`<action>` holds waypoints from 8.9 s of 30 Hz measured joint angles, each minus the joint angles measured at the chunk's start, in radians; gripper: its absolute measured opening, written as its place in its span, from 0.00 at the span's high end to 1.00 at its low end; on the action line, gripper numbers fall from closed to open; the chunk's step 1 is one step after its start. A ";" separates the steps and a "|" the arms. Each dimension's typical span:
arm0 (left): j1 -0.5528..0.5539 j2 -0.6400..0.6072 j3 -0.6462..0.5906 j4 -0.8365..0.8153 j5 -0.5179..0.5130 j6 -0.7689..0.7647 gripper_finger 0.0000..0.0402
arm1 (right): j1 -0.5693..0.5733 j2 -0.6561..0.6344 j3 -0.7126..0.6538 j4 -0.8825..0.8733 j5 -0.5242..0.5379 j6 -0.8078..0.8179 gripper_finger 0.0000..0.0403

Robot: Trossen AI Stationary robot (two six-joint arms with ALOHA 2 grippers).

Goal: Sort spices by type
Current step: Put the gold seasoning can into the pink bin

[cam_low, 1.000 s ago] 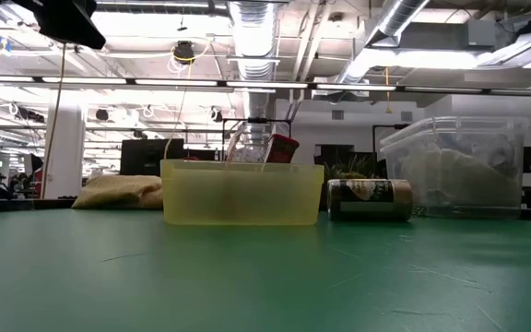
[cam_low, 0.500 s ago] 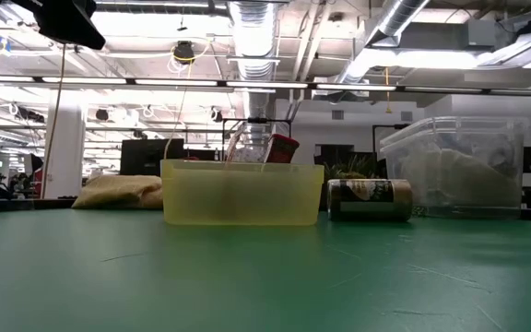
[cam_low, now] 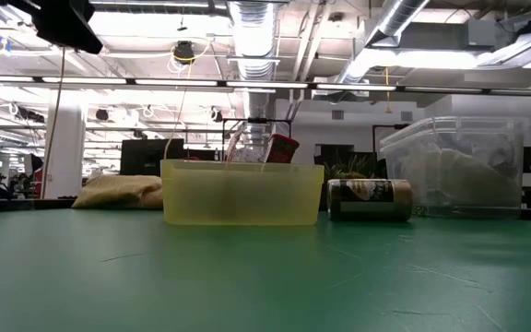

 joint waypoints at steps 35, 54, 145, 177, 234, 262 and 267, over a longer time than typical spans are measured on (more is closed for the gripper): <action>0.026 0.000 0.000 -0.133 -0.013 -0.088 0.09 | -0.979 -0.361 -0.697 0.917 -0.143 -1.535 0.09; 0.108 0.000 0.084 -0.064 -0.097 -0.149 0.09 | -0.924 -0.378 -0.726 0.975 -0.074 -1.586 0.09; 0.414 0.695 0.393 0.689 -0.456 1.483 0.09 | -0.953 -0.338 -0.414 0.950 -0.564 -1.031 0.23; 0.473 0.717 0.391 0.705 -0.445 1.394 0.34 | -0.952 -0.350 -0.415 0.988 -0.571 -1.110 0.16; 0.636 0.595 0.391 0.340 0.165 0.649 0.34 | -0.622 -0.344 -0.359 0.965 0.216 -2.035 0.01; 0.621 0.595 0.391 0.492 0.158 0.687 0.34 | -0.636 -0.344 -0.359 1.000 0.188 -1.897 0.01; 0.621 0.595 0.391 0.516 0.163 0.719 0.34 | -0.638 -0.344 -0.359 1.007 0.188 -1.900 0.02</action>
